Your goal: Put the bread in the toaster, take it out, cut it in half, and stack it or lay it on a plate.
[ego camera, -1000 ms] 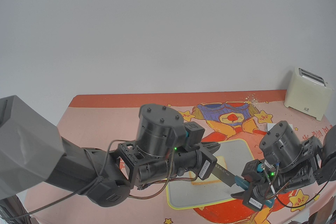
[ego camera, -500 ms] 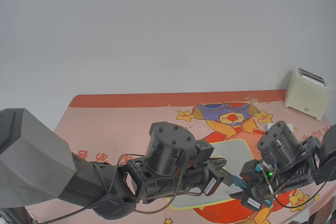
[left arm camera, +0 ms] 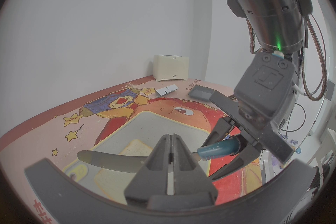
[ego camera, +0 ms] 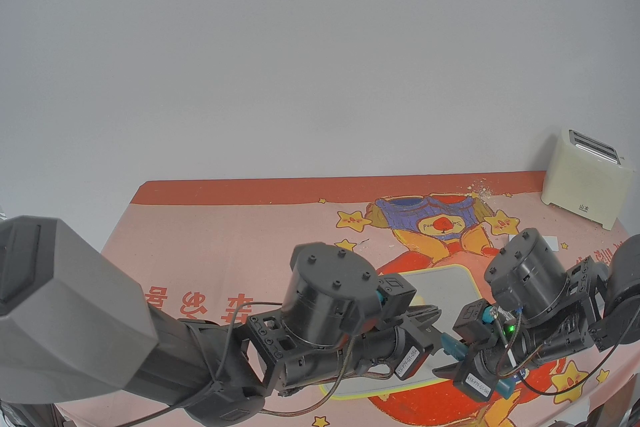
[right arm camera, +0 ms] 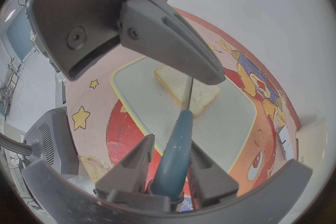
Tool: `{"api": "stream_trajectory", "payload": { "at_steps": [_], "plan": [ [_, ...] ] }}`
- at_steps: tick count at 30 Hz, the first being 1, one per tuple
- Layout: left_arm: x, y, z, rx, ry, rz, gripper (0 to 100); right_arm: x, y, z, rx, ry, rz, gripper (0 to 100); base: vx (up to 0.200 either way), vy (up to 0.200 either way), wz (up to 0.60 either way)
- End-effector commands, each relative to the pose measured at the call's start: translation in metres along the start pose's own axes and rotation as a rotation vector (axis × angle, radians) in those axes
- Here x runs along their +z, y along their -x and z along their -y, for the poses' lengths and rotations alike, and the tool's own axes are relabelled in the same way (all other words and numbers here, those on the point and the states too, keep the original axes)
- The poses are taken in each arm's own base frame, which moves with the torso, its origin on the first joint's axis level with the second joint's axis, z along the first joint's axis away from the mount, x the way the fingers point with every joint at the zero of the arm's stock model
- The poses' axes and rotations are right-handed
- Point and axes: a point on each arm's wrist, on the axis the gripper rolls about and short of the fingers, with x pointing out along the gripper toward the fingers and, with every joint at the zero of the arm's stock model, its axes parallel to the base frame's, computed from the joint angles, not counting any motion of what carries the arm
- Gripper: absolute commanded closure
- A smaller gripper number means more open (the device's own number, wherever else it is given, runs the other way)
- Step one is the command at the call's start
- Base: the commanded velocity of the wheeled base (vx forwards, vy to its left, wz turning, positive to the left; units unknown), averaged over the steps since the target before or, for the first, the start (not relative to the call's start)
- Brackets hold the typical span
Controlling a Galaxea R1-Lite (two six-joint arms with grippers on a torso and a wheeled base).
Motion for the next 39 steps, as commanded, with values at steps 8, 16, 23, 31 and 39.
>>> {"api": "stream_trajectory", "payload": {
  "at_steps": [8, 16, 23, 31, 39],
  "plan": [
    [-0.011, -0.008, 0.001, -0.004, 0.004, -0.033, 100, -0.001, -0.001, 0.000, 0.001, -0.004, -0.006, 100, 0.000, 0.000, 0.00],
    [-0.015, -0.014, 0.000, -0.005, 0.002, -0.017, 100, -0.002, -0.003, 0.000, 0.003, 0.000, -0.018, 100, 0.000, 0.000, 0.00],
    [-0.017, -0.015, 0.000, -0.004, 0.004, -0.020, 100, -0.001, -0.006, -0.001, 0.004, 0.000, -0.022, 100, 0.000, 0.000, 0.00],
    [-0.015, -0.015, 0.000, -0.005, 0.003, -0.014, 100, -0.001, -0.006, 0.001, 0.001, -0.005, -0.023, 100, 0.000, 0.000, 0.00],
    [0.003, -0.015, -0.003, -0.002, 0.003, 0.088, 100, 0.000, -0.005, 0.000, 0.002, -0.028, -0.016, 100, 0.000, 0.000, 0.00]
  ]
}}
